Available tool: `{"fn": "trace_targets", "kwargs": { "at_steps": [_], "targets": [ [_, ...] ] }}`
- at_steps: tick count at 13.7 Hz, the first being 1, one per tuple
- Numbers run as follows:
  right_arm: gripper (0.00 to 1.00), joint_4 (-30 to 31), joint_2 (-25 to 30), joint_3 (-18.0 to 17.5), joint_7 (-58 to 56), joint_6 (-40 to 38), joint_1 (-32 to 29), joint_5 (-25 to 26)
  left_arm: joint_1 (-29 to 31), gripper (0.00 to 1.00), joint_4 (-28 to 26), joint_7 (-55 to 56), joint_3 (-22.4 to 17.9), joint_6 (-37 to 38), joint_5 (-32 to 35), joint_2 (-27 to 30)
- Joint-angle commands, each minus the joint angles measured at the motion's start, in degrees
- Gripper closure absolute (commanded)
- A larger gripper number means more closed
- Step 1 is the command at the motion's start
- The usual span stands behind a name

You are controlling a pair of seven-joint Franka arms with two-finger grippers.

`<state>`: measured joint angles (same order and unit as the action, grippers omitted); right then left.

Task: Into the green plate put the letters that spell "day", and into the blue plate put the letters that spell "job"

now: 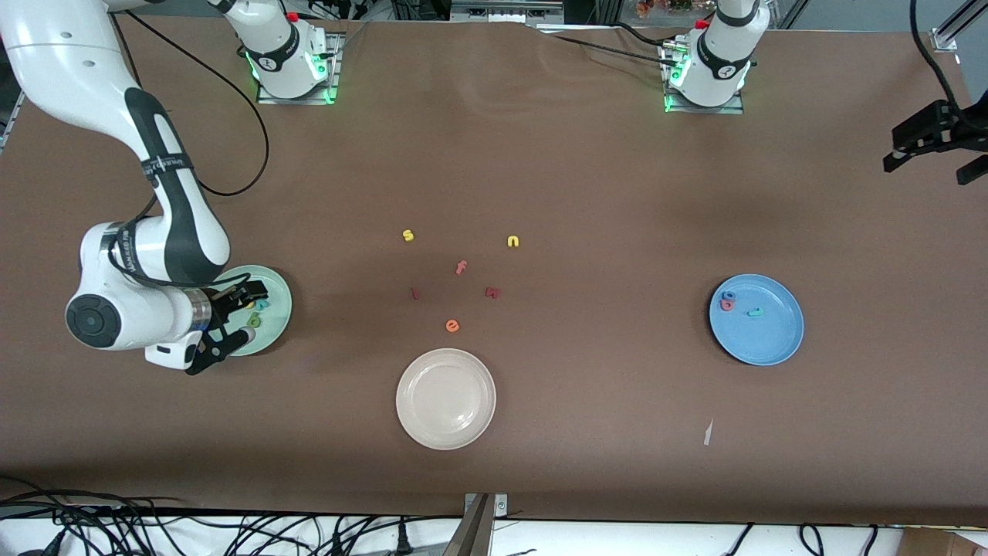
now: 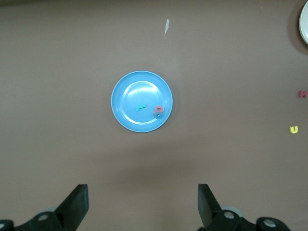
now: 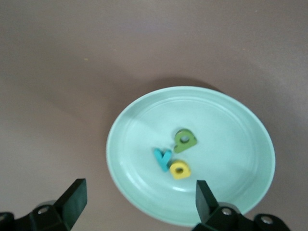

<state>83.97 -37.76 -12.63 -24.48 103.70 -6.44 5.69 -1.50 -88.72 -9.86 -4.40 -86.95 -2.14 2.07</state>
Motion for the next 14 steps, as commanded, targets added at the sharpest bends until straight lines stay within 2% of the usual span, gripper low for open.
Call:
{"fn": "trace_targets", "kwargs": {
  "at_steps": [1, 5, 9, 12, 14],
  "targets": [
    [0.00, 0.5, 4.1, -0.5, 2.1, -4.5, 0.1, -1.0, 0.4, 0.00, 1.8, 2.5, 1.4, 1.0, 1.2, -0.7],
    [0.00, 0.5, 8.9, -0.7, 4.0, -11.7, 0.2, -0.5, -0.3, 0.00, 1.9, 2.7, 2.5, 1.1, 0.9, -0.8],
    [0.00, 1.2, 16.6, -0.5, 10.0, -19.4, 4.5, 0.5, -1.7, 0.00, 2.0, 13.2, 2.9, 1.1, -0.5, -0.9],
    [0.00, 5.3, 26.9, 0.7, 13.3, -20.5, 9.7, 0.5, -2.1, 0.00, 2.1, 13.6, 2.8, 1.3, 0.2, -2.9],
    [0.00, 5.4, 33.2, 1.3, 13.6, -20.0, 11.3, 1.5, -2.1, 0.00, 2.1, 13.8, 2.6, 2.6, -0.3, -2.8]
  ]
}}
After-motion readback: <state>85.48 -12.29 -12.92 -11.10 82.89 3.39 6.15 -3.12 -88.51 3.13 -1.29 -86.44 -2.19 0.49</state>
